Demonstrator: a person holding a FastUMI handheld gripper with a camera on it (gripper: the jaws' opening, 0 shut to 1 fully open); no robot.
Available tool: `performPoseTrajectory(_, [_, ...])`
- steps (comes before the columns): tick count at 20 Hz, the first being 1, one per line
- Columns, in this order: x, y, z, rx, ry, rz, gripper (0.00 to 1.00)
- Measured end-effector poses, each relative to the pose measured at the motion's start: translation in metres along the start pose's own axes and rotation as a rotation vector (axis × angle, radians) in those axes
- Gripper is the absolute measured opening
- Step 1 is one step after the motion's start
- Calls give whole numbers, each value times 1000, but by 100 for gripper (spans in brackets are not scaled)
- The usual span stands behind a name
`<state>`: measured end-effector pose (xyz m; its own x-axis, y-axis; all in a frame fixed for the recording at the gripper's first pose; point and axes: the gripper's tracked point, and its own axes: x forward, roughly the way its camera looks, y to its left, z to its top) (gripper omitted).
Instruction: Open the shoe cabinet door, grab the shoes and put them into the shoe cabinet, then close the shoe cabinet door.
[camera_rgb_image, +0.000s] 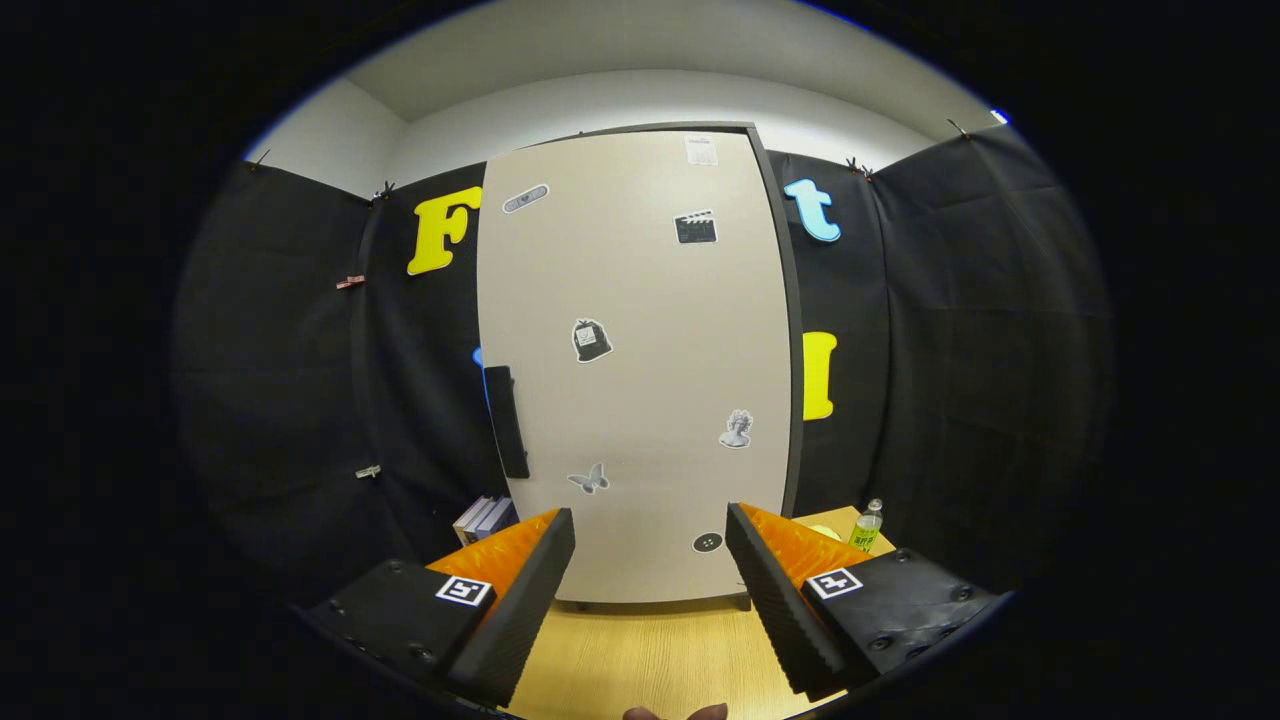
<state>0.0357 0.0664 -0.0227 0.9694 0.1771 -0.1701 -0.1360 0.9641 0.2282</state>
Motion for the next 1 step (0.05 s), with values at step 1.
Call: performPoseTrajectory(1, [0, 0, 0, 0, 0, -2, 98])
